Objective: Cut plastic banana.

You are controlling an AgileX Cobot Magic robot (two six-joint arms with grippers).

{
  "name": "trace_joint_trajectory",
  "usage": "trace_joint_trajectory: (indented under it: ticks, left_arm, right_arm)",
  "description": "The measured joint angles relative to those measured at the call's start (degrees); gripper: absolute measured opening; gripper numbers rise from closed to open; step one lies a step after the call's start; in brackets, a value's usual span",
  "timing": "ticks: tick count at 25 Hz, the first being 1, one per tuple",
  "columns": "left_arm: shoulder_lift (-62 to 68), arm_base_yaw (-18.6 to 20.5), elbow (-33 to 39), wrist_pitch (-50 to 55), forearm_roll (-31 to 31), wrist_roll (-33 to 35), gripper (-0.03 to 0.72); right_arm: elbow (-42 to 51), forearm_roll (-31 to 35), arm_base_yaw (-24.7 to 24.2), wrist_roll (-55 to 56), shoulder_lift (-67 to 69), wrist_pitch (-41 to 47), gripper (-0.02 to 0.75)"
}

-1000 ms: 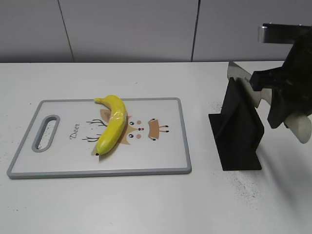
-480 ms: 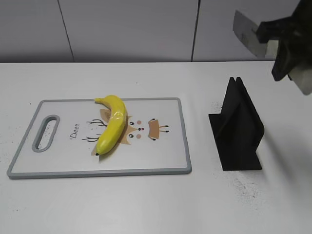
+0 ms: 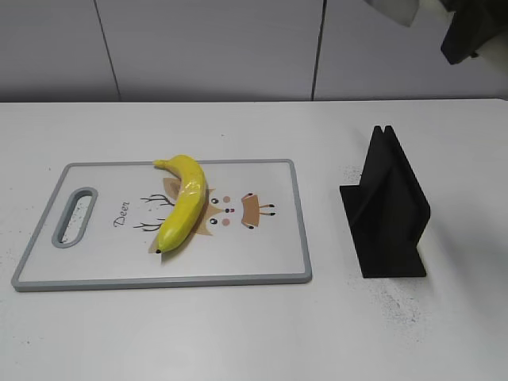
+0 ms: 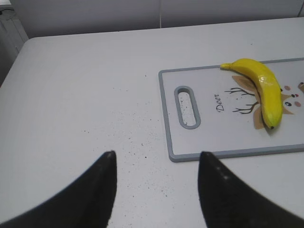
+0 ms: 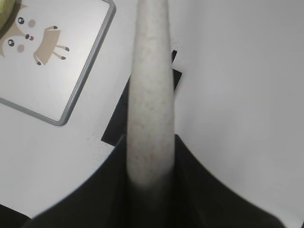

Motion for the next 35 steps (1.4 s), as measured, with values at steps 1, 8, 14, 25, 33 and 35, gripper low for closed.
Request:
trace_joint_trajectory:
  ticks: [1,8,14,25,33,35]
  left_arm:
    - [1.87,0.0,-0.53,-0.92,0.06,0.0,0.541]
    - [18.47,0.0,-5.81,-8.06,0.11,5.53,0.6]
    - [35.89,0.0,-13.64,-12.55,-3.6,17.7,0.599]
    - [64.56,0.0,-36.73,-4.92,-15.94,46.9,0.592]
    - [74.97,0.0,-45.04,-0.35,-31.43,80.89,0.588]
    - [77.11,-0.34,-45.26,1.35,-35.36,85.46,0.588]
  right_arm:
    - [-0.62,0.0,0.0,-1.89,0.07,0.0,0.16]
    - [-2.76,0.23,0.0,-16.1,3.14,0.05,0.16]
    - [-4.41,1.59,0.0,-23.35,7.42,-0.85,0.16]
    - [-5.19,9.62,0.18,-44.34,11.79,-3.05,0.16]
    - [-5.55,12.31,2.06,-65.05,15.71,-3.46,0.16]
    - [-5.66,13.48,2.3,-68.98,16.76,-3.85,0.16]
